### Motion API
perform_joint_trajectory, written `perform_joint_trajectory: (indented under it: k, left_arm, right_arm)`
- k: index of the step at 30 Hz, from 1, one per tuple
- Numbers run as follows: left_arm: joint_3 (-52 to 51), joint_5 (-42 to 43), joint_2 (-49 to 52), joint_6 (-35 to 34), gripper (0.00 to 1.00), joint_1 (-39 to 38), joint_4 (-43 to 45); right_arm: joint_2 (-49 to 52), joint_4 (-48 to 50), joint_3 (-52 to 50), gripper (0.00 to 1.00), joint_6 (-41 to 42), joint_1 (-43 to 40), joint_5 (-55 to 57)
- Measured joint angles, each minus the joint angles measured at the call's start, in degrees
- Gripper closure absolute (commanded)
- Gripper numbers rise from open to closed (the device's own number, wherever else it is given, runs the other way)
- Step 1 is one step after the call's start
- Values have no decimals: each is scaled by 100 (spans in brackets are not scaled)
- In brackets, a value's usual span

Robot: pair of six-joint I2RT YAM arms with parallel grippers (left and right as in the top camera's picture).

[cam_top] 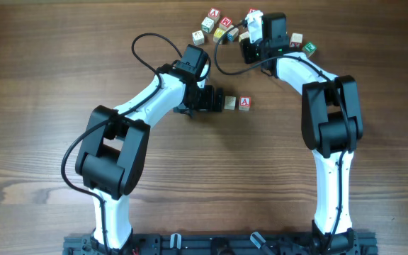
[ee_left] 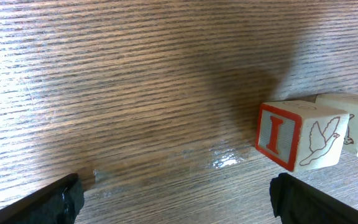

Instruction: Form a horizontal line

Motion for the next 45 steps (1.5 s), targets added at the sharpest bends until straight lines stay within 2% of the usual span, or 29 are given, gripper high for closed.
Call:
perform_joint_trajectory:
  k: [5, 11, 13, 16, 20, 23, 26, 29, 37, 42, 45]
  left_arm:
    - [0, 0, 2, 0, 0, 0, 0]
    - [0, 2, 0, 0, 0, 0, 0]
    - [0, 0, 0, 0, 0, 0, 0]
    - [0, -2, -2, -2, 0, 0, -4]
    - [-4, -2, -2, 0, 0, 0, -4]
    - [-4, -17, -2, 0, 0, 0, -4]
    - [-4, -17, -2, 0, 0, 0, -4]
    - [-4, -17, -2, 0, 0, 0, -4]
    - [-4, -17, -2, 0, 0, 0, -4]
    - [-4, -17, -2, 0, 0, 0, -4]
    - [-4, -17, -2, 0, 0, 0, -4]
  right_arm:
    - [17, -1152, 920, 76, 282, 0, 4]
    - [-715, -2621, 1012, 73, 348, 0, 22]
    - [-1486, -3285, 1062, 76, 466, 0, 44]
    - [-2323, -5084, 1121, 80, 824, 0, 55]
    - [-2710, -6382, 1156, 81, 1134, 0, 59]
    - [-2699, -6345, 570, 77, 1364, 0, 63]
    - [-2632, -5692, -426, 73, 1705, 0, 61]
    - [-2570, -5431, -1078, 72, 2138, 0, 61]
    - [-2540, -5394, -1248, 69, 2555, 0, -181]
    - [-2061, -5322, -1248, 66, 2623, 0, -245]
    - [-1878, -5375, -1279, 51, 2688, 2, -313]
